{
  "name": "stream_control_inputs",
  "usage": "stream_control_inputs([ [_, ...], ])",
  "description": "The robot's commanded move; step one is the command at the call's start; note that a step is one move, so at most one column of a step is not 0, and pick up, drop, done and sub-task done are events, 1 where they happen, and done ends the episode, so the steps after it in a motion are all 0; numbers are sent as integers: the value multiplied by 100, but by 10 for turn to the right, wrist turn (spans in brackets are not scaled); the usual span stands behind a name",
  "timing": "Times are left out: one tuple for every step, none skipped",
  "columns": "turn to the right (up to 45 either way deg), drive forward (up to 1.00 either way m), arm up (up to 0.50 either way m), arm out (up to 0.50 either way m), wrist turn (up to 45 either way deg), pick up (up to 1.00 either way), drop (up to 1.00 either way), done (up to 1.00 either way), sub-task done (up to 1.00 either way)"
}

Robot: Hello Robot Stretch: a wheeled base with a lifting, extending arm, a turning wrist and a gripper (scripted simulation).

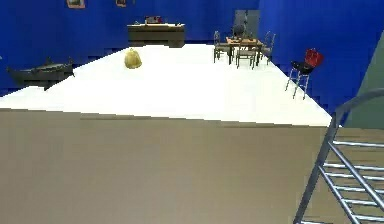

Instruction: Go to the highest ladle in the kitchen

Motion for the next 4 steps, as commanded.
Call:
stream_control_inputs([
  [0,100,0,0,0,0,0,0,0],
  [0,100,0,0,0,0,0,0,0],
  [0,100,0,0,0,0,0,0,0],
  [0,100,0,0,0,0,0,0,0],
])
